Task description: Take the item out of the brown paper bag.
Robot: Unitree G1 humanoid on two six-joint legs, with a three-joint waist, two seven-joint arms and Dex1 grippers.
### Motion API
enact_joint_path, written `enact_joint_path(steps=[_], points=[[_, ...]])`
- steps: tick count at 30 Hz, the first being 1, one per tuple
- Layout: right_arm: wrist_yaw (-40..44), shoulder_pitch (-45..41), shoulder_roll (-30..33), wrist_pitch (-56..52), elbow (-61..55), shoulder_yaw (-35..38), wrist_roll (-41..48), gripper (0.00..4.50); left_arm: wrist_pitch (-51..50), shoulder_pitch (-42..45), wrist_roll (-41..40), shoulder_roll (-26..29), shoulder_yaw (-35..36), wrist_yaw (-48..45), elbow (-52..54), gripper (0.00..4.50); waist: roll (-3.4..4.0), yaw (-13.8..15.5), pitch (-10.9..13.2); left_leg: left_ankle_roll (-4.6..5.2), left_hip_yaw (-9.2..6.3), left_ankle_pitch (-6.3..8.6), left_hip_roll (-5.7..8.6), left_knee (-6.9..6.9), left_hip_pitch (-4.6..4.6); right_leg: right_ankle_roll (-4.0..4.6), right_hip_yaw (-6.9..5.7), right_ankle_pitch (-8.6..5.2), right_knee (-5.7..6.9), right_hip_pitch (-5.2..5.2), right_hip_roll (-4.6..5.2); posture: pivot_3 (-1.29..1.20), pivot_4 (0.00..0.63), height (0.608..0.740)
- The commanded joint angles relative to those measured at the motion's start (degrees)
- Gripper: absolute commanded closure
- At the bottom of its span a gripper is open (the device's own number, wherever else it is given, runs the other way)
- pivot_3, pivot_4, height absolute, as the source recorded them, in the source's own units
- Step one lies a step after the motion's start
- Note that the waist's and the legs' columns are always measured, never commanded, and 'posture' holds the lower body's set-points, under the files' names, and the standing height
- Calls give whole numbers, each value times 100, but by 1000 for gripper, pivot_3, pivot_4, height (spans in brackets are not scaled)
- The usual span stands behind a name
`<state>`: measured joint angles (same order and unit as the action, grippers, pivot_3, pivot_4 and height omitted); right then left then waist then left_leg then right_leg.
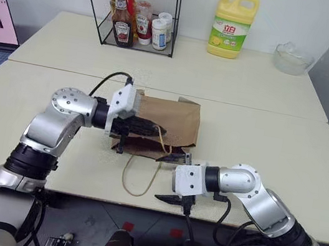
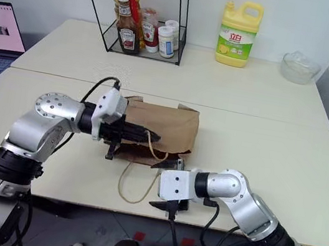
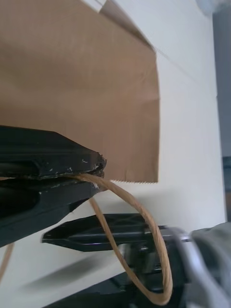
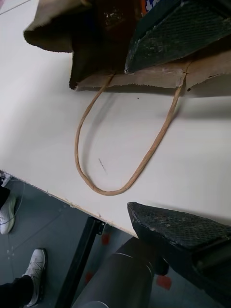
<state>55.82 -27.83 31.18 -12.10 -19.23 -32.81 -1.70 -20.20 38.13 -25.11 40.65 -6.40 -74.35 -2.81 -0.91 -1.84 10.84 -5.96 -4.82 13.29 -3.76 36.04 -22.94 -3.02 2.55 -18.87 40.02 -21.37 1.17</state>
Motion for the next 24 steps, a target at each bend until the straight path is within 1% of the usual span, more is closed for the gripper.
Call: enact_joint_path(steps=[1, 8, 12, 18, 24], points=[[45, -175, -150, 186, 121, -127, -246, 0, -681, 402, -409, -68, 336, 157, -10, 4480, 0, -3, 0, 0, 0, 0, 0, 0, 0, 0, 0, 0, 1, 0, 0, 0, 150, 740], [97, -456, -346, 239, 560, -429, -825, 0, -1153, 697, -618, -158, 504, 224, -171, 4480, 0, -8, 0, 0, 0, 0, 0, -1, 1, 0, 1, 0, 1, -2, 0, 0, 150, 740], [104, -565, -526, 143, 798, -538, -1048, 0, -1591, 954, -794, -291, 624, 593, 31, 4480, 0, -5, 0, -1, 0, -1, 0, 0, 0, 0, 1, 0, 1, -2, 0, 0, 150, 740], [260, -578, -630, -101, 885, -556, -1138, 0, -1954, 1560, -887, -567, 839, 989, -398, 4480, 0, -5, 0, -5, -1, -3, 2, 0, 0, 0, 0, 0, 0, -1, 1, 0, 150, 740], [276, -561, -654, -254, 894, -541, -1162, 0, -1940, 1802, -837, -532, 874, 935, -685, 4480, 0, -10, 0, -14, -1, -8, 2, -2, 1, 0, 0, 0, 0, -2, 1, 0, 150, 740]])
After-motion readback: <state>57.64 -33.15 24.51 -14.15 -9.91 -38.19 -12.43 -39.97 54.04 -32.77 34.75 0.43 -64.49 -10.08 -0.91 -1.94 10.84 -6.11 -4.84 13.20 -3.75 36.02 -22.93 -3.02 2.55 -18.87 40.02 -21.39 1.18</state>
